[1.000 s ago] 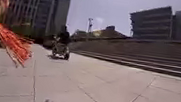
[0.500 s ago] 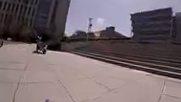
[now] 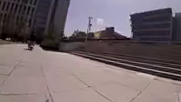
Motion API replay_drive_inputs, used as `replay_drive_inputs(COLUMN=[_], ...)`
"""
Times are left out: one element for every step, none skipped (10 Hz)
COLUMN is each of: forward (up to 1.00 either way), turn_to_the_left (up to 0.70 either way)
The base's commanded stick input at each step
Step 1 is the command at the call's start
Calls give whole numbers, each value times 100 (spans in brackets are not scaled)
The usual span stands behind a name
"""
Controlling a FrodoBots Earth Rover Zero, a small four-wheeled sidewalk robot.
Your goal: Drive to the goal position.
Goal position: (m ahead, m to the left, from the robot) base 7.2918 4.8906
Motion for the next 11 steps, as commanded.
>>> replay_drive_inputs(forward=[100, 100, 100, 100, 100, 100, 100, 100, 100, 100, 100], turn_to_the_left=[0, 0, 18, 30, 38, 40, 40, 40, 40, 40, 40])
